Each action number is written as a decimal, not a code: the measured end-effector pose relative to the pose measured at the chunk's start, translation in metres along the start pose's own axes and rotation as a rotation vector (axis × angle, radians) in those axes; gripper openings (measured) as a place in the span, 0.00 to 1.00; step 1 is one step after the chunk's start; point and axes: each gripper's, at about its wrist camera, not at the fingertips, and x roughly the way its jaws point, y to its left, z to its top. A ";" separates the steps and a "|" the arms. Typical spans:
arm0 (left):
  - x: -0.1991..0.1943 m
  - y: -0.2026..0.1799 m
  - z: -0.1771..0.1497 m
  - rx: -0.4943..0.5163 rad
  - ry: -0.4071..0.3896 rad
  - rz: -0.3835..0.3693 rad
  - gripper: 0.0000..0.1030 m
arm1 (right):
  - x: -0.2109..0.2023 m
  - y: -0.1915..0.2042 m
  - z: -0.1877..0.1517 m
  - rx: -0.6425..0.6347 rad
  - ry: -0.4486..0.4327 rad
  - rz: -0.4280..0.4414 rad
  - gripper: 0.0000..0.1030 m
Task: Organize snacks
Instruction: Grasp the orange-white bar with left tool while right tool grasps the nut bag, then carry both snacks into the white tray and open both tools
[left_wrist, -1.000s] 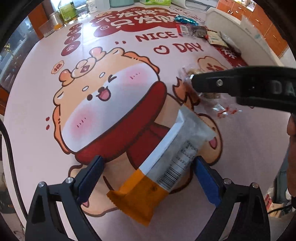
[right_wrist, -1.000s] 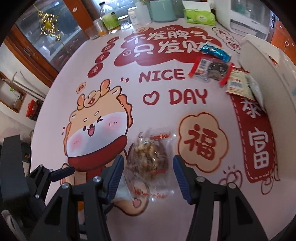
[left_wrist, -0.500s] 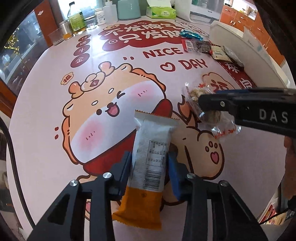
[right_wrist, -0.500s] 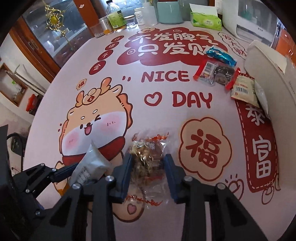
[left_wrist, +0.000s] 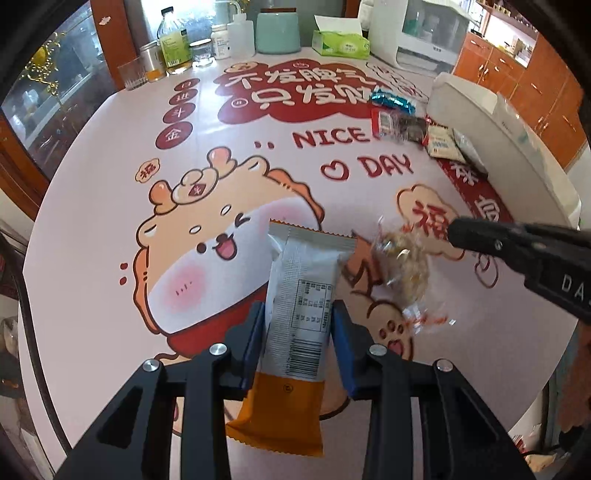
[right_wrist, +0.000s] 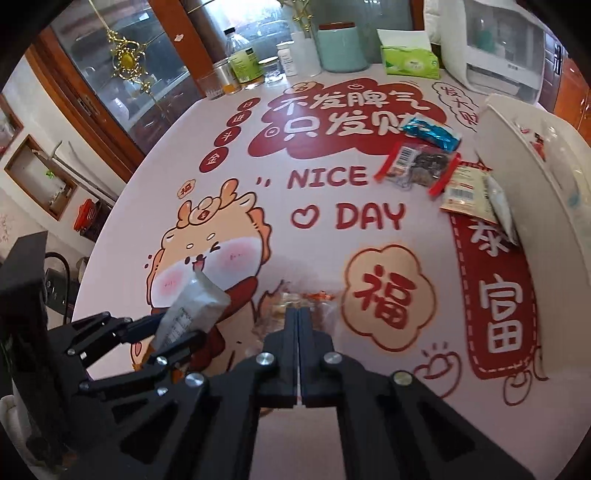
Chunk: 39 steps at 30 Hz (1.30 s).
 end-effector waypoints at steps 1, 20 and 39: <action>-0.001 -0.001 0.001 -0.003 -0.003 0.005 0.33 | -0.003 -0.004 -0.001 0.004 -0.001 -0.001 0.00; -0.007 0.018 -0.008 -0.107 0.022 0.059 0.34 | 0.053 -0.001 0.002 0.033 0.146 0.030 0.53; -0.037 -0.006 0.033 -0.052 -0.053 0.015 0.34 | -0.009 0.007 0.001 -0.084 -0.006 -0.083 0.34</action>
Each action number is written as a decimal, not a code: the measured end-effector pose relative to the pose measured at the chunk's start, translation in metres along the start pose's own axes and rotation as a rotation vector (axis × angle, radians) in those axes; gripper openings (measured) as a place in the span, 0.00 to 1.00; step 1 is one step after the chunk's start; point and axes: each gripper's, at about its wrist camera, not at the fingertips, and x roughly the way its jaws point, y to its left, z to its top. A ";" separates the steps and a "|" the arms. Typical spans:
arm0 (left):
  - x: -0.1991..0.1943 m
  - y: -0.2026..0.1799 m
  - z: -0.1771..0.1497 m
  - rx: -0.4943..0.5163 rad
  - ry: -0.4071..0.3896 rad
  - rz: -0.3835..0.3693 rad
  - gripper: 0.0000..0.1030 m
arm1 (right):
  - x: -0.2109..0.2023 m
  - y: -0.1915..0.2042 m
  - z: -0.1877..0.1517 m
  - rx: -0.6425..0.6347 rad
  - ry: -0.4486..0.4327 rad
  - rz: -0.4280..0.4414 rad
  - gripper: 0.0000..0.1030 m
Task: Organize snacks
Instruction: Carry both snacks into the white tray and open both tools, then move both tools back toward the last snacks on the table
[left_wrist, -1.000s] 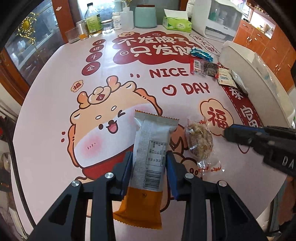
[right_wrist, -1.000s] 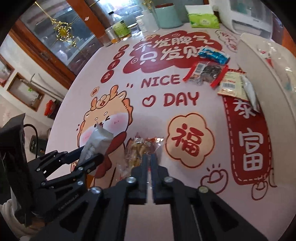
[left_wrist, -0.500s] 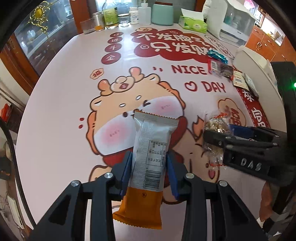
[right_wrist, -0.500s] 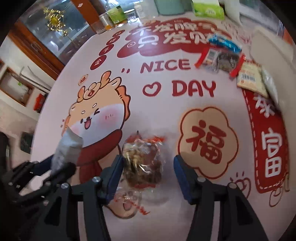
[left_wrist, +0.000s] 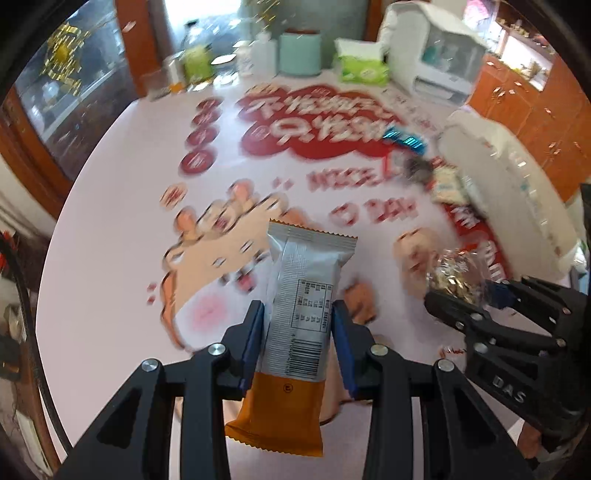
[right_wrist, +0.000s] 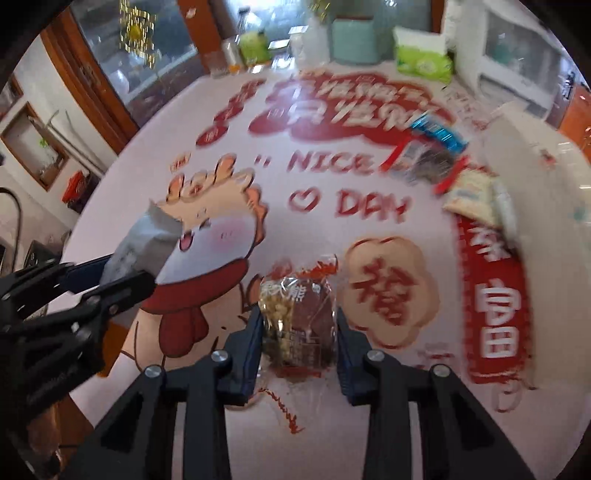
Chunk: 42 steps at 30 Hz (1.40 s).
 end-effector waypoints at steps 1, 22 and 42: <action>-0.004 -0.009 0.006 0.008 -0.012 -0.013 0.34 | -0.013 -0.009 0.002 0.015 -0.027 -0.008 0.34; -0.024 -0.328 0.164 0.286 -0.189 -0.180 0.36 | -0.146 -0.260 0.022 0.292 -0.239 -0.251 0.35; 0.020 -0.356 0.187 0.238 -0.109 0.040 0.86 | -0.134 -0.318 0.021 0.284 -0.205 -0.169 0.57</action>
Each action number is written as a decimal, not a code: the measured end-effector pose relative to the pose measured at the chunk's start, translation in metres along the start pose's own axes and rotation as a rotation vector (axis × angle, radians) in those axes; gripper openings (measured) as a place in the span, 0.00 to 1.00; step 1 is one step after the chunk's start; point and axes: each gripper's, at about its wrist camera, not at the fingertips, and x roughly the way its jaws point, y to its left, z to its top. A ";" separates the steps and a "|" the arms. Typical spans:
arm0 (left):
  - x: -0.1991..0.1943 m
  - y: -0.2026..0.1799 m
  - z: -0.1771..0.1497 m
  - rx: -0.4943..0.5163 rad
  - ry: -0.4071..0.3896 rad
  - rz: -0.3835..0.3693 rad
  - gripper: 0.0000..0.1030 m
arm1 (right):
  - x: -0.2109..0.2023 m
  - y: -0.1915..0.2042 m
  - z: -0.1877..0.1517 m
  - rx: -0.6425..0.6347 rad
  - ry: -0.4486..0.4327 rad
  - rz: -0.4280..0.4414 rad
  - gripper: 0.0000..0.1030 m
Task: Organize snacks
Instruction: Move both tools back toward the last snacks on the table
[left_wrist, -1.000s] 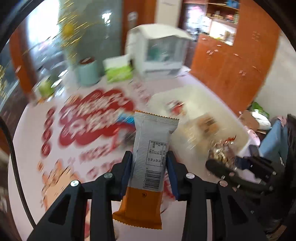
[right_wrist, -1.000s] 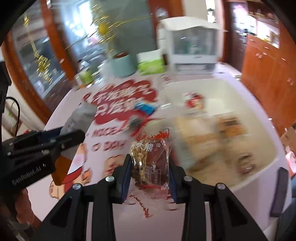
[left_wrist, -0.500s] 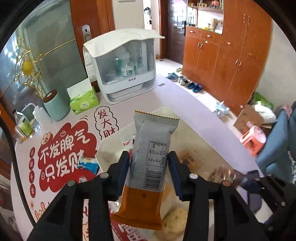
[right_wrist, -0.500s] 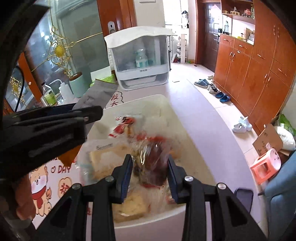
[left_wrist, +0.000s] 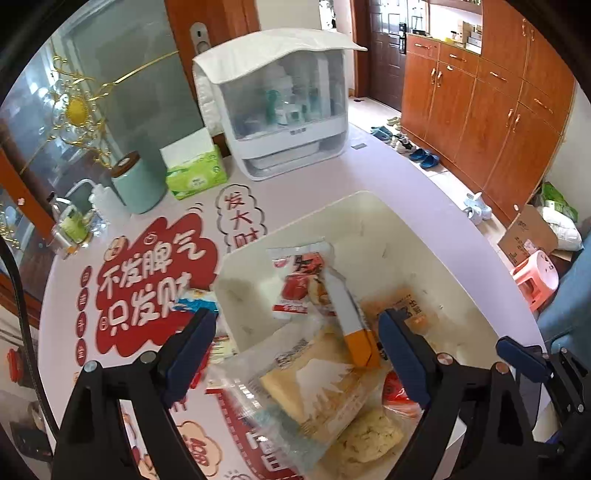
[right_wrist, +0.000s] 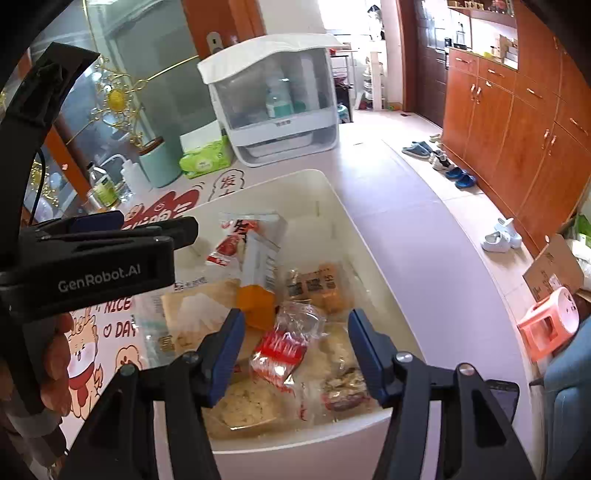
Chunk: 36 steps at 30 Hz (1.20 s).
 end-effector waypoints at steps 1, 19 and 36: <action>-0.004 0.003 0.001 -0.001 -0.002 0.007 0.86 | -0.002 0.002 0.001 -0.003 -0.006 0.004 0.57; -0.144 0.122 0.077 0.209 -0.071 0.290 0.86 | -0.088 0.054 0.086 -0.069 -0.201 0.132 0.57; -0.103 0.218 0.123 0.719 -0.068 0.221 0.86 | -0.063 0.196 0.102 0.012 -0.142 0.042 0.57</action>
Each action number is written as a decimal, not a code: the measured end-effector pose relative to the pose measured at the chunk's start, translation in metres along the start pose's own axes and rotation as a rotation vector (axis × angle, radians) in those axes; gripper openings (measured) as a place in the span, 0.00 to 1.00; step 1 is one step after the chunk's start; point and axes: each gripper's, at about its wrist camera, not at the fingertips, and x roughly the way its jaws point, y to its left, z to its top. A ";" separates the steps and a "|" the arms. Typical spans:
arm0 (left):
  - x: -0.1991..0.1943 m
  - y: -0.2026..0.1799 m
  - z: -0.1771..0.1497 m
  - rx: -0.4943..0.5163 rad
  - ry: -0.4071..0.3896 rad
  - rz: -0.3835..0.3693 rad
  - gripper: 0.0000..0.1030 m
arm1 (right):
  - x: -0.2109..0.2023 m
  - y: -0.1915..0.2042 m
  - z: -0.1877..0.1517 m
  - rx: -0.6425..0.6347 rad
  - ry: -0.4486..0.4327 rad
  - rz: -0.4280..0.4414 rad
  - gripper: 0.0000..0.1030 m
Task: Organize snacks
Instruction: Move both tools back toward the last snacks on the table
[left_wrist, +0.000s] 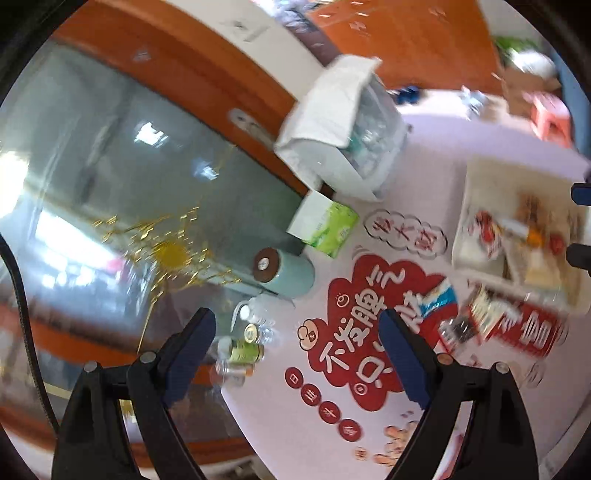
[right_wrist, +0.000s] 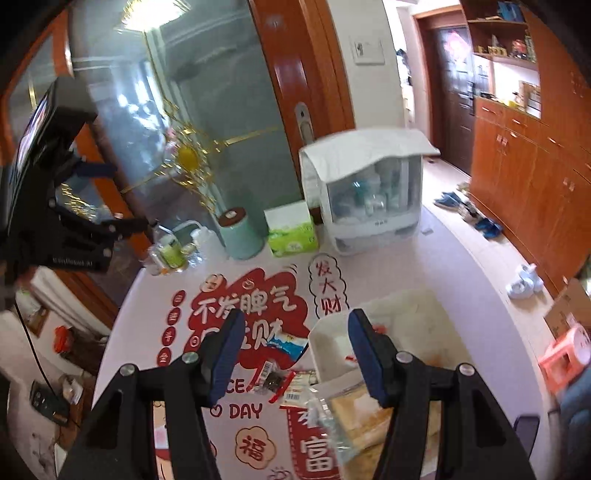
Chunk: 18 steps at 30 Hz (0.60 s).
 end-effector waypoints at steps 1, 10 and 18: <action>0.013 -0.002 -0.002 0.037 -0.005 -0.013 0.86 | 0.008 0.007 -0.006 0.013 0.011 -0.009 0.57; 0.144 -0.094 -0.022 0.356 -0.014 -0.200 0.86 | 0.073 0.043 -0.079 0.076 0.078 -0.089 0.57; 0.242 -0.175 -0.024 0.448 0.030 -0.413 0.86 | 0.137 0.034 -0.141 0.137 0.140 -0.139 0.57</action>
